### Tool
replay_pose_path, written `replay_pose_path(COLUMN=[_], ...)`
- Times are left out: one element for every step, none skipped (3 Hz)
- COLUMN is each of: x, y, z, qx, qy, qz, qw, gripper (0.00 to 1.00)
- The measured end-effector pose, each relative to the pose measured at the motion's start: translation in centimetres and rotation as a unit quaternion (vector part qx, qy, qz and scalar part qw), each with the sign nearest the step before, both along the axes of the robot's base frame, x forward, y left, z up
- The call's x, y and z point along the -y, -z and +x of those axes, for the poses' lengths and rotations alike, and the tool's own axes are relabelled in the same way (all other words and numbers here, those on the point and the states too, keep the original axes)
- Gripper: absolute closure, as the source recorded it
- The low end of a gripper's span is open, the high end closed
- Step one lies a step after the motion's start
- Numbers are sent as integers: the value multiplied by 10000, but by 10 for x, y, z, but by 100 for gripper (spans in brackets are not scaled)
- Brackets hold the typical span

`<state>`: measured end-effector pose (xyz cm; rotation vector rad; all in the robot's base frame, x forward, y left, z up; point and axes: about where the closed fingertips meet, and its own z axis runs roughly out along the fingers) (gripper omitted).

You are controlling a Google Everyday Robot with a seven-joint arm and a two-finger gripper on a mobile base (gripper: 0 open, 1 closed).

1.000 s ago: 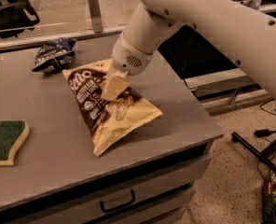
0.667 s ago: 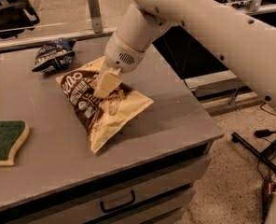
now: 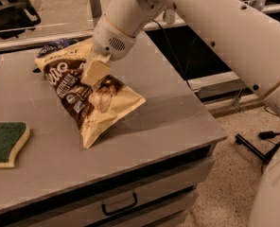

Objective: Move brown chip bag near sponge

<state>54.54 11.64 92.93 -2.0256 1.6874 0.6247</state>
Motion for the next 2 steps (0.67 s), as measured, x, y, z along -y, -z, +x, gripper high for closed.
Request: replay_pose_path(x=[-10, -26], y=[-19, -22], z=[-10, -16], qx=[20, -99], qy=[-211, -458], qz=[102, 148], qw=[9997, 9988], gripper=[100, 100])
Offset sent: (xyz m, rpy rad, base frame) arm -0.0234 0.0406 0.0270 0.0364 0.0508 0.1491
